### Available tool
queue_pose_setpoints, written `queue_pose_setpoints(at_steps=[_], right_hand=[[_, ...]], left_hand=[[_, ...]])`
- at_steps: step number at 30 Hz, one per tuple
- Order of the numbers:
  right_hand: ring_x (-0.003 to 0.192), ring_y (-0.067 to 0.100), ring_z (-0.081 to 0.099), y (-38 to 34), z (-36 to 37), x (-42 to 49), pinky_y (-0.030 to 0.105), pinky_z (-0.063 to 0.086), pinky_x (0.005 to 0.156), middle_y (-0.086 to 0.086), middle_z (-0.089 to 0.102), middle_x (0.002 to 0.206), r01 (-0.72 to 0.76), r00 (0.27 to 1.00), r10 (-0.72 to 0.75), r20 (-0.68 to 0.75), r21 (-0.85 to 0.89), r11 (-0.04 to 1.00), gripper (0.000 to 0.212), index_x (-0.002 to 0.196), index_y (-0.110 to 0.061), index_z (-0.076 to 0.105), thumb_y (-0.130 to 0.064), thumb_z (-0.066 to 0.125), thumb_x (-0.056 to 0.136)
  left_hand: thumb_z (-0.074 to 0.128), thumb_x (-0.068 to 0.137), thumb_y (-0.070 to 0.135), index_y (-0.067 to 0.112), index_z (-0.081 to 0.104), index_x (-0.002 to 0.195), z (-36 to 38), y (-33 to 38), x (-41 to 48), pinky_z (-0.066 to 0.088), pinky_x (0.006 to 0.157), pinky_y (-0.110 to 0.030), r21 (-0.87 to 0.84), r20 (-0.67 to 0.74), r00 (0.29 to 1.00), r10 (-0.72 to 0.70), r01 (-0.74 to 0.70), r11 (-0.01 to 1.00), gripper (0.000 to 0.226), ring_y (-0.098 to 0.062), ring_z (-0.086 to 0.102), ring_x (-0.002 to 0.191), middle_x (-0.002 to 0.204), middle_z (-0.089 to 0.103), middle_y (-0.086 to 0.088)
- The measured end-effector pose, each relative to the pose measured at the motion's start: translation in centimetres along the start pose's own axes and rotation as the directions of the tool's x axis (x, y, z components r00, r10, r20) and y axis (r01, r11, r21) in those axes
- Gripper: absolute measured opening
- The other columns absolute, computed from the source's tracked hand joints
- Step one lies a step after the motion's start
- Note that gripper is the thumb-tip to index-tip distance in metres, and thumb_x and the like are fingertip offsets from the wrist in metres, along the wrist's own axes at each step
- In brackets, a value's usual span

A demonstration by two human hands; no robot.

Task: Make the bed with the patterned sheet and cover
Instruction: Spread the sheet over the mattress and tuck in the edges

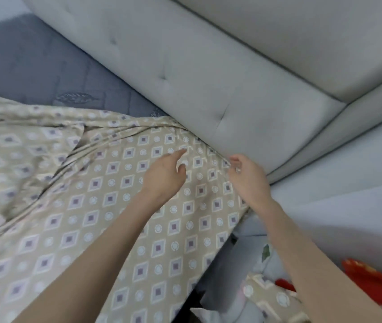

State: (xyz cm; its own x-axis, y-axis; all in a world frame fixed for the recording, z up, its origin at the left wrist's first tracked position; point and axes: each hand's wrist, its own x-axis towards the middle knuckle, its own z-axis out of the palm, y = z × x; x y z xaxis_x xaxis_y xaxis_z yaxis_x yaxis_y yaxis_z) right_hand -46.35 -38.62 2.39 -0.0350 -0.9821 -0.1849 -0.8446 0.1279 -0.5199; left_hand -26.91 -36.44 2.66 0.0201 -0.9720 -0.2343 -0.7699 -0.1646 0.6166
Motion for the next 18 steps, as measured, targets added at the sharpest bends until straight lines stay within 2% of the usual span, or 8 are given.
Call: queue_pose_setpoints(at_steps=[3,6,10,14,18], right_hand=[[0.108,0.016,0.06,-4.1,-3.8,-2.6,0.029,0.046,0.092,-0.002,0.064,0.119,0.089,0.996,-0.088,-0.034,0.056,0.994,0.032,0.124,-0.019,0.058,-0.019,0.048,0.094],[0.107,0.011,0.059,-8.6,-7.5,-5.1,0.028,0.047,0.092,-0.008,0.064,0.117,0.182,0.982,-0.178,-0.059,0.076,0.98,0.029,0.122,-0.022,0.058,-0.022,0.048,0.094],[0.104,0.01,0.059,-13.9,-11.4,-8.3,0.027,0.046,0.089,-0.011,0.064,0.115,0.304,0.951,-0.299,-0.082,0.064,0.95,0.03,0.122,-0.025,0.058,-0.022,0.048,0.094],[0.105,0.011,0.058,-18.2,-14.4,-12.4,0.029,0.047,0.087,-0.013,0.063,0.115,0.427,0.903,-0.422,-0.079,0.067,0.902,0.03,0.121,-0.028,0.057,-0.022,0.048,0.094],[0.102,0.01,0.058,-21.0,-16.4,-17.6,0.026,0.044,0.077,-0.014,0.064,0.116,0.541,0.841,-0.537,-0.063,0.074,0.838,0.028,0.121,-0.028,0.058,-0.022,0.048,0.095]], left_hand=[[0.04,0.098,0.026,0.029,0.039,0.143,-4.6,1.4,-4.1,0.041,0.092,-0.029,-0.064,-0.096,0.995,0.003,-0.009,0.998,0.045,-0.019,0.055,0.117,0.137,0.051,-0.001],[0.042,0.098,0.026,0.03,0.041,0.142,-9.6,2.9,-8.0,0.038,0.092,-0.025,-0.085,-0.223,0.975,-0.006,-0.013,0.996,0.044,-0.015,0.049,0.123,0.138,0.051,0.002],[0.044,0.098,0.026,0.03,0.043,0.14,-15.6,4.6,-12.9,0.036,0.099,-0.026,-0.14,-0.367,0.929,-0.042,-0.011,0.99,0.043,-0.013,0.047,0.126,0.138,0.051,0.005],[0.046,0.097,0.025,0.029,0.047,0.138,-20.4,6.3,-18.7,0.038,0.1,-0.027,-0.189,-0.502,0.861,-0.076,-0.024,0.982,0.042,-0.011,0.05,0.124,0.137,0.053,0.009],[0.048,0.096,0.025,0.028,0.049,0.137,-23.2,7.0,-26.4,0.041,0.095,-0.026,-0.219,-0.611,0.78,-0.134,-0.004,0.976,0.041,-0.011,0.054,0.12,0.135,0.055,0.009]])
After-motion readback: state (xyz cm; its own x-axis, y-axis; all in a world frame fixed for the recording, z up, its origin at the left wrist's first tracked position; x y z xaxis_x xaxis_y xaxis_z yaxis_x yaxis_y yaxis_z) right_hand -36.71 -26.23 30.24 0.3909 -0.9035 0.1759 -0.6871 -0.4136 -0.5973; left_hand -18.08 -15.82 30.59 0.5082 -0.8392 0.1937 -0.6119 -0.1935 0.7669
